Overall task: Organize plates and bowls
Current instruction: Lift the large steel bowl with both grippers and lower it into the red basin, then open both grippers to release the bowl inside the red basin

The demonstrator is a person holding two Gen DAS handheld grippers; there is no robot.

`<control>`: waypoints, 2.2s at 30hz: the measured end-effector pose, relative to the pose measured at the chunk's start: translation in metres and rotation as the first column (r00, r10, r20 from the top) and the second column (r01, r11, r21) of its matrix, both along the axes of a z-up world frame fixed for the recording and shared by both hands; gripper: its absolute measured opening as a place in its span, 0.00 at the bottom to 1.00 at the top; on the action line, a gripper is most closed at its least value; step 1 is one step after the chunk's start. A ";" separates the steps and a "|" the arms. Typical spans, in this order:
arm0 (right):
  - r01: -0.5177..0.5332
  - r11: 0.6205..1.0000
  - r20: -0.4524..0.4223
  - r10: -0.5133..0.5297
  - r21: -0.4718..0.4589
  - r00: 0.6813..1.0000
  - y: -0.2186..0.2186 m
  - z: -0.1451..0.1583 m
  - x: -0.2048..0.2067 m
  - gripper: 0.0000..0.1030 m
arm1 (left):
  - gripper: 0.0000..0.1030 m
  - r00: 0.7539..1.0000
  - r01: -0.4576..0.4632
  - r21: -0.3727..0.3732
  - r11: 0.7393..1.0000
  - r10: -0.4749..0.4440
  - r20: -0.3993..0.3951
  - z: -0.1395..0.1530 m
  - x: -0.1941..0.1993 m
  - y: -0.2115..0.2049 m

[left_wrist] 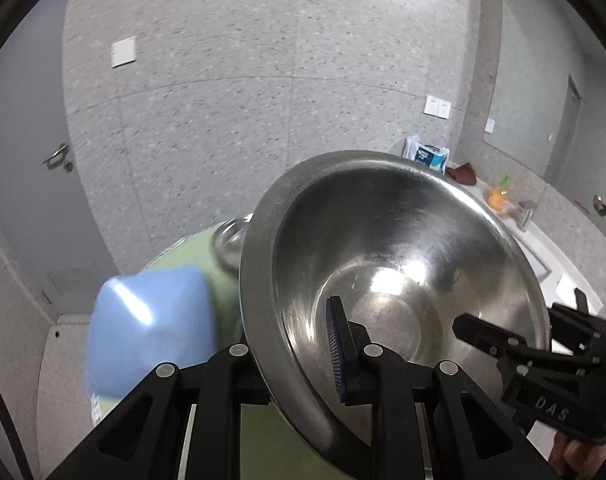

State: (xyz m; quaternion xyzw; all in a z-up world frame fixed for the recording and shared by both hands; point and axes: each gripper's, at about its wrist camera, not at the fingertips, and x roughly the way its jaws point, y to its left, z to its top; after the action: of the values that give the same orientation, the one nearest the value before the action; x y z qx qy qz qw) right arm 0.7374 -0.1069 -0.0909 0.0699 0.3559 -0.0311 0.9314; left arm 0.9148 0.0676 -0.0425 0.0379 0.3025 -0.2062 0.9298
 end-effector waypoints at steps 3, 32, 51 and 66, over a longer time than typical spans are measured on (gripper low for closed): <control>0.016 1.000 0.000 -0.016 0.001 1.000 -0.044 0.009 0.025 0.46 | 0.17 1.000 0.003 0.003 1.000 -0.003 -0.003 0.000 0.025 -0.040; -0.096 0.995 -0.261 0.103 0.040 0.960 -0.159 -0.071 0.149 0.60 | 0.41 0.948 -0.064 0.143 0.988 0.105 -0.301 -0.071 0.214 -0.216; -0.029 0.985 -0.271 0.074 0.169 0.960 -0.173 -0.055 0.140 0.73 | 0.62 0.923 -0.061 0.035 0.997 0.070 -0.379 -0.070 0.204 -0.186; 0.182 0.982 -0.159 -0.188 -0.051 0.969 -0.128 -0.005 0.092 0.85 | 0.94 0.985 0.002 0.059 0.998 0.008 -0.174 -0.031 0.158 -0.118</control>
State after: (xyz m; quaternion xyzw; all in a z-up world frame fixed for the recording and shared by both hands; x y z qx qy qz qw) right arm 0.8295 -0.2347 -0.0964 0.0832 0.4221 -0.1300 0.8933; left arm 1.0724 -0.0499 -0.0730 0.0466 0.3885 -0.1982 0.8987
